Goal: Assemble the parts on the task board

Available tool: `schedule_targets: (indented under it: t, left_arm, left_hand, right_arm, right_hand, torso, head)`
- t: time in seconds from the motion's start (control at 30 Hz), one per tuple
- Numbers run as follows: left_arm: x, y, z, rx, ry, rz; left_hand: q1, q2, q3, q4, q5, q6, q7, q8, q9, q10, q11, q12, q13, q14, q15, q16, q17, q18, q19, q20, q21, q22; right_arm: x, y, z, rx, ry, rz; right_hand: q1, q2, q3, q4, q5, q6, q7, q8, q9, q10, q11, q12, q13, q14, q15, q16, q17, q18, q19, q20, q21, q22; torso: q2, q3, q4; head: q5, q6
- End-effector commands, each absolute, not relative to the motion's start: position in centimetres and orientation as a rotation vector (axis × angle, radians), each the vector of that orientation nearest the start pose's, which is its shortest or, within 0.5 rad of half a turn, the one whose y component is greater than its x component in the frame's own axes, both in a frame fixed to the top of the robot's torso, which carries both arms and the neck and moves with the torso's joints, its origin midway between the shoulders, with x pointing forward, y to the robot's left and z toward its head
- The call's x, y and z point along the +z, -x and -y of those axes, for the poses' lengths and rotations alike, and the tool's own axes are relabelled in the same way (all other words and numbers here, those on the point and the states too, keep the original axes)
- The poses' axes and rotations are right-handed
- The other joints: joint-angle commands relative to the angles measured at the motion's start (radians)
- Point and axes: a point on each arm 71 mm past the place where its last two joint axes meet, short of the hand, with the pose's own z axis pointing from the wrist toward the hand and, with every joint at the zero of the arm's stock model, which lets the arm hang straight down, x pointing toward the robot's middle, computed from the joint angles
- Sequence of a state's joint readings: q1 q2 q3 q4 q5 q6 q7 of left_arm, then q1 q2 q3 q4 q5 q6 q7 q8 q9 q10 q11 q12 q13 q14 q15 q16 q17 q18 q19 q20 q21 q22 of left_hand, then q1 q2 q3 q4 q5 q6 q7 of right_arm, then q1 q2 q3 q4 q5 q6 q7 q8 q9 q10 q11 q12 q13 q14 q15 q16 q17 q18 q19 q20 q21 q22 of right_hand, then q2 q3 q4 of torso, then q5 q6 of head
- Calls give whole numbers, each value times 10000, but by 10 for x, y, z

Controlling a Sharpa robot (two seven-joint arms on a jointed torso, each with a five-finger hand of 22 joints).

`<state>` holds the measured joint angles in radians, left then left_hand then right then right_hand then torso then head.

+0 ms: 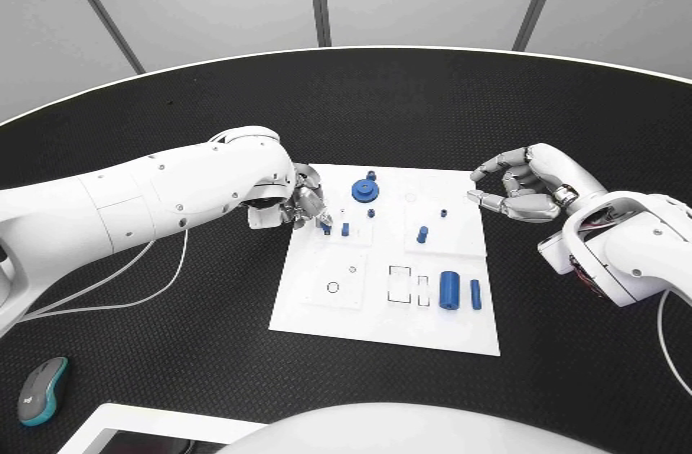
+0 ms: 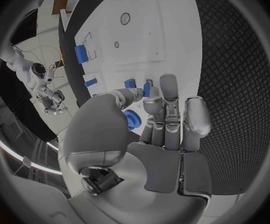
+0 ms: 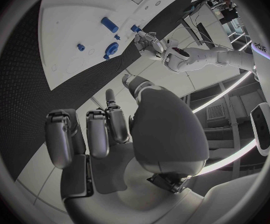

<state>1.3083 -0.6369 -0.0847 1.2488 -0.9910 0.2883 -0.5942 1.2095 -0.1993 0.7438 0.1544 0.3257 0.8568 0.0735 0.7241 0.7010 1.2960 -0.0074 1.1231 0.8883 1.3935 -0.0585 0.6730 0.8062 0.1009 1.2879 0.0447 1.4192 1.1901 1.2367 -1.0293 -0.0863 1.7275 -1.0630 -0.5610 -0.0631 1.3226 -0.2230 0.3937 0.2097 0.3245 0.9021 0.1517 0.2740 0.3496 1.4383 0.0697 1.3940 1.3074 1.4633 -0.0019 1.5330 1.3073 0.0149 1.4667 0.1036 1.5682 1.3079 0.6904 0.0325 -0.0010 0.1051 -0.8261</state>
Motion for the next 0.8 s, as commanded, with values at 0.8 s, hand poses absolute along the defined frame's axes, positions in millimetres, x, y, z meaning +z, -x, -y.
schedule_targets:
  t: [0.8]
  left_arm:
    - [-212, -529, -197, -2382, 1705, -24321]
  left_hand:
    - [-16, 94, 1420, -1490, 59, 60, -11, 63, 12, 35, 1, 29, -33, -15, -64, -61, 14, -134, 68, -20, 43, 12]
  right_arm:
    - [-160, -450, 242, 8147, -2939, -15558]
  right_hand:
    - [92, -16, 44, 44, 50, 30, -20, 71, -14, 25, -60, 21, 1071, 854, -75, -55, 1684, -149, 1041, -81, 26, 2629]
  torso:
    - [1, 1, -7]
  head:
    - [-14, -61]
